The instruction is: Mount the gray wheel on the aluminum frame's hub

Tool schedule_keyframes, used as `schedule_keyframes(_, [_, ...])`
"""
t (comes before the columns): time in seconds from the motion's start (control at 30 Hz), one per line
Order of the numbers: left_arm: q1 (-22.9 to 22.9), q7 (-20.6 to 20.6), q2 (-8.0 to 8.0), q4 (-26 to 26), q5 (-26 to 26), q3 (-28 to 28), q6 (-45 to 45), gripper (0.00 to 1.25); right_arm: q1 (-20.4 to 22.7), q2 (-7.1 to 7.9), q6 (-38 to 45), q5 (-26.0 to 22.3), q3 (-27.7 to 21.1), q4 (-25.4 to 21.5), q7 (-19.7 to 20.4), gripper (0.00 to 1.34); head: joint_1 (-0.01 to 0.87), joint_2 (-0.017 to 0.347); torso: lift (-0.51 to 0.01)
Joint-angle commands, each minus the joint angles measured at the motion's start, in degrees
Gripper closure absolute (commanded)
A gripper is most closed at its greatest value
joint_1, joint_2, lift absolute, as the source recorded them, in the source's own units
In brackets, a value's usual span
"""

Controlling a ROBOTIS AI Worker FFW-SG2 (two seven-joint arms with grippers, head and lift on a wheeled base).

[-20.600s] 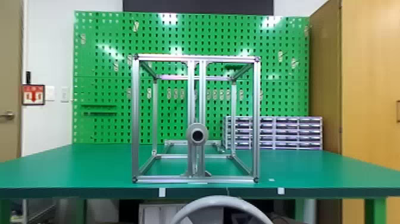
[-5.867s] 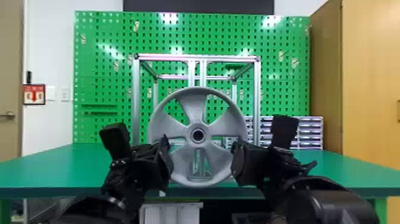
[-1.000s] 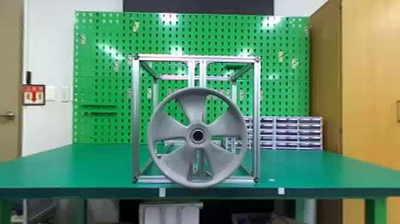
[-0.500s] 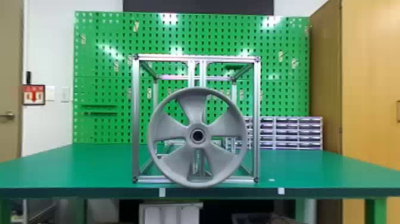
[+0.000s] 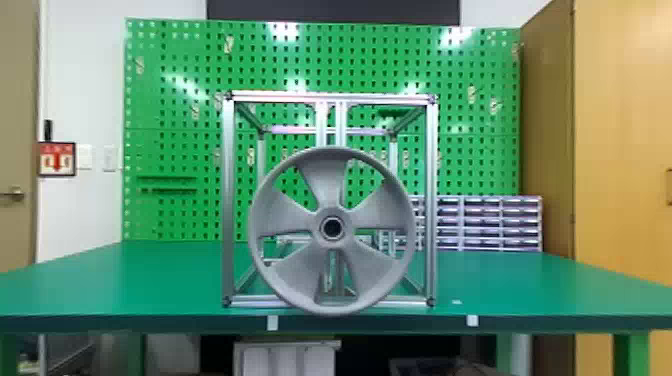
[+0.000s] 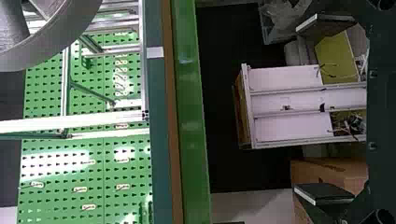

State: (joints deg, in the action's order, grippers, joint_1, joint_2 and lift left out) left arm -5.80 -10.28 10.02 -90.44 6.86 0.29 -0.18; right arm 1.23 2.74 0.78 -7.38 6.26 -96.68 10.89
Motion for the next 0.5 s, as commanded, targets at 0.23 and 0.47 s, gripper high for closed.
schedule_keyframes(0.23, [0.0,0.0,0.00,0.0,0.0,0.1,0.0,0.11,0.3,0.07,0.4,-0.2,-0.2,0.0,0.0,0.00,-0.005,0.006,-0.499])
schedule_keyframes(0.47, [0.0,0.0,0.00,0.0,0.0,0.2,0.0,0.11,0.3,0.16,0.6,-0.3,0.0,0.0,0.0,0.00,-0.005,0.006,-0.499])
